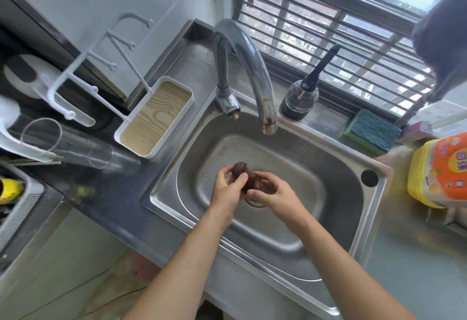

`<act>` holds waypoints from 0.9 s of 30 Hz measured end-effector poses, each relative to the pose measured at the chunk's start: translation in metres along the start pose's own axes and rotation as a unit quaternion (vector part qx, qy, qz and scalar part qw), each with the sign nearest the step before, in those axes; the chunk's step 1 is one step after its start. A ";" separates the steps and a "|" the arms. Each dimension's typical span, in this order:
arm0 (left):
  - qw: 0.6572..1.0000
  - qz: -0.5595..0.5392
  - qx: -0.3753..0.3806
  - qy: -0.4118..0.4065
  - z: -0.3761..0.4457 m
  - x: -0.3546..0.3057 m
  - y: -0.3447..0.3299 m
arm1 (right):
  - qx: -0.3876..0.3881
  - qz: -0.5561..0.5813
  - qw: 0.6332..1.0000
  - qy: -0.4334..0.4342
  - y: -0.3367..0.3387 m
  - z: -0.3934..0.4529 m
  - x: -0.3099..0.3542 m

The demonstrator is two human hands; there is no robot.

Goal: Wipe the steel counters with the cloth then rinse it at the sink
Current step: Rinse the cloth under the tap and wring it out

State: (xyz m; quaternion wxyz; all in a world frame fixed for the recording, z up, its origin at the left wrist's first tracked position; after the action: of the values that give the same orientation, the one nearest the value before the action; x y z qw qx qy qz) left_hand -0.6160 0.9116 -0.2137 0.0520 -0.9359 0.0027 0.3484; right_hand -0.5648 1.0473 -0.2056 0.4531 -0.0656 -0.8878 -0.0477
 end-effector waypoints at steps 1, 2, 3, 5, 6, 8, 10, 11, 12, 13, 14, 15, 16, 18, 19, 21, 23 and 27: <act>1.000 -0.008 0.003 -0.001 -0.001 0.000 -0.001 | -0.014 0.042 0.999 -0.010 0.002 -0.001 -0.001; 1.000 -0.010 0.004 -0.004 -0.001 -0.001 -0.001 | -0.034 0.080 0.996 -0.027 0.004 -0.002 -0.002; 1.000 -0.007 0.006 -0.010 0.000 -0.001 -0.001 | -0.055 0.112 0.991 -0.045 0.006 -0.004 -0.003; 0.999 -0.002 0.015 -0.028 0.000 -0.003 -0.002 | -0.075 0.162 0.981 -0.071 0.008 -0.005 -0.002; 0.999 0.006 0.019 -0.036 -0.001 -0.004 -0.003 | -0.080 0.187 0.976 -0.081 0.008 -0.006 -0.002; 0.998 0.030 0.017 -0.057 -0.003 -0.006 -0.002 | -0.103 0.232 0.963 -0.093 0.008 -0.005 -0.002; 0.996 0.050 0.018 -0.076 -0.005 -0.007 -0.001 | -0.148 0.244 0.954 -0.092 0.011 -0.004 -0.002; 0.995 0.055 0.019 -0.081 -0.005 -0.007 -0.001 | -0.172 0.230 0.954 -0.080 0.014 -0.004 0.000; 0.994 0.062 0.018 -0.085 -0.006 -0.007 0.000 | -0.196 0.200 0.958 -0.059 0.016 -0.004 0.003; 0.993 0.073 0.013 -0.089 -0.007 -0.007 0.001 | -0.218 0.163 0.962 -0.033 0.018 -0.005 0.007; 0.990 0.099 0.004 -0.099 -0.009 -0.009 0.002 | -0.241 0.133 0.961 -0.007 0.021 -0.006 0.011; 0.982 0.144 -0.011 -0.122 -0.011 -0.013 0.005 | -0.261 0.118 0.958 0.014 0.023 -0.009 0.016; 0.966 0.206 -0.027 -0.153 -0.012 -0.018 0.008 | -0.274 0.113 0.954 0.031 0.025 -0.011 0.021; 0.921 0.325 -0.041 -0.212 -0.016 -0.029 0.013 | -0.276 0.107 0.954 0.056 0.028 -0.014 0.032; 0.900 0.363 -0.046 -0.237 -0.016 -0.033 0.015 | -0.263 0.109 0.956 0.063 0.029 -0.013 0.037; 0.893 0.367 -0.058 -0.254 -0.015 -0.038 0.019 | -0.221 0.132 0.964 0.067 0.028 -0.011 0.044; 0.909 0.342 -0.090 -0.221 -0.015 -0.041 0.020 | -0.165 0.160 0.971 0.063 0.025 -0.007 0.052; 0.925 0.343 -0.140 -0.079 -0.014 -0.043 0.023 | -0.058 0.193 0.978 0.045 0.018 -0.005 0.065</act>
State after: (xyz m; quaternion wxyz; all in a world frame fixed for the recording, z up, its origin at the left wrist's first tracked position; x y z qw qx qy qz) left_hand -0.6401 0.8856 -0.1774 -0.2020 -0.8451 0.2711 0.4141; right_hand -0.5955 1.0695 -0.1491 0.4889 -0.2594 -0.8327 -0.0139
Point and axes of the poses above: each hand's wrist, its own z-axis towards the middle knuckle, its own y-axis out of the back of the hand, x = y × z, the point moved 6 cm from there along z, towards the middle knuckle, and after that the axes turned 6 degrees about z, right-handed, at the moved point
